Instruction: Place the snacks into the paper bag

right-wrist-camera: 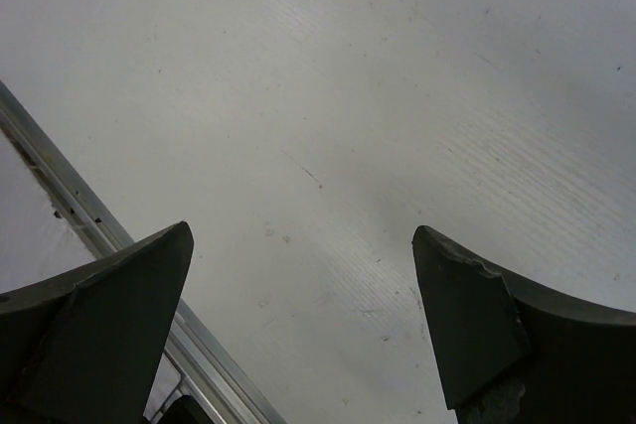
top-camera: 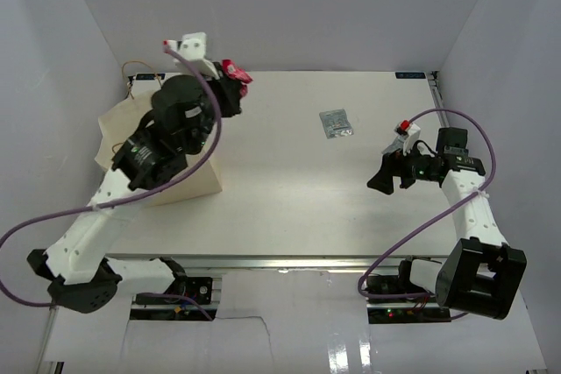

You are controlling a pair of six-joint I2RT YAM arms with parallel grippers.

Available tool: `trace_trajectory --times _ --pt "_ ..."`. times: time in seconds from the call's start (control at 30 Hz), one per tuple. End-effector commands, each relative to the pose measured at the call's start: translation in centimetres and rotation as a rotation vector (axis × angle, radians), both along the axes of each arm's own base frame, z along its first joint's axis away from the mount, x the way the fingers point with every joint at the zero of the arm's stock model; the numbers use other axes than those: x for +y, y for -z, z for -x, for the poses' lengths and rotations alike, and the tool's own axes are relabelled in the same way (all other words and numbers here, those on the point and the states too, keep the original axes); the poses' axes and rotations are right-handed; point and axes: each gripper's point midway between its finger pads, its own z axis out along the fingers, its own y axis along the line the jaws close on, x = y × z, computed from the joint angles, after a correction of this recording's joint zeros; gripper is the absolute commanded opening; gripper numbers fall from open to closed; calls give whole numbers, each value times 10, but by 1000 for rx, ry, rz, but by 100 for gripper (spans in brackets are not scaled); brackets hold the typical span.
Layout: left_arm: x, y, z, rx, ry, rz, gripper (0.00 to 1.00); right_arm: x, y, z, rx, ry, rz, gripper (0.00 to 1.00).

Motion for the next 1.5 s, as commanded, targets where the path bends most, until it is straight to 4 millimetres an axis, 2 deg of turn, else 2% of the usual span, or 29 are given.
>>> trace_trajectory --times 0.0,0.07,0.13,0.17,0.33,0.43,0.47,0.67,0.83,0.87,0.9,0.97,1.0,1.03,1.07,1.1,1.13,1.17,1.2,1.23,1.27,1.3,1.33,1.37,1.4,1.47 --pt "63 -25 0 -58 -206 -61 12 3 -17 -16 -76 -17 0 97" --pt "97 -23 -9 -57 -317 -102 12 4 -18 -19 -74 -16 -8 97" --pt "115 -18 -18 -38 -371 -133 12 5 -19 -20 -78 -21 -6 97" --pt "132 -15 -22 -12 -411 -139 12 4 -21 -22 -84 -21 -5 97" --pt "173 13 -32 121 -513 -142 12 4 -26 -26 -98 -22 -2 97" --pt "184 38 -34 212 -510 -127 12 4 -26 -27 -99 -19 -6 97" --pt "181 46 -34 241 -491 -125 12 4 -26 -27 -96 -17 -7 97" --pt "189 60 -36 313 -517 -124 25 3 -26 -30 -98 -17 -3 97" --pt "189 67 -30 352 -516 -123 47 2 -29 -40 -106 -15 8 97" --pt "189 67 -28 351 -514 -116 57 5 -26 -43 -85 -12 4 97" --pt "188 67 -27 353 -508 -113 62 7 -23 -47 -72 -7 12 96" --pt "186 63 -26 347 -497 -95 73 14 -26 -62 -82 -10 81 94" --pt "184 61 -26 342 -488 -89 80 17 -20 -71 -45 0 89 93" --pt "180 54 -25 331 -467 -71 82 14 -29 -89 -66 48 137 93" --pt "178 50 -24 323 -457 -56 85 25 -32 -97 -67 38 145 93" --pt "175 45 -24 312 -442 -40 86 29 -22 -108 -32 49 150 93" --pt "168 36 -21 292 -398 -15 87 31 -33 -125 -37 116 162 93" --pt "164 30 -20 272 -365 -15 89 33 -34 -136 -34 138 170 95" --pt "158 20 -21 232 -329 0 91 36 -19 -149 10 156 186 97" --pt "147 14 -13 208 -248 18 93 38 -33 -170 -15 229 207 97" --pt "141 8 -11 177 -203 27 95 38 -14 -185 34 263 230 98" --pt "133 -6 -10 110 -149 41 98 34 -10 -199 41 316 260 98" --pt "126 -12 -6 81 -105 56 98 39 -10 -210 57 370 248 99" --pt "113 -19 6 50 -10 83 98 43 -4 -230 55 393 259 98" --pt "106 -34 10 -11 32 111 98 45 1 -240 49 433 283 96" --pt "95 -46 22 -54 109 153 98 49 16 -261 60 484 298 94"
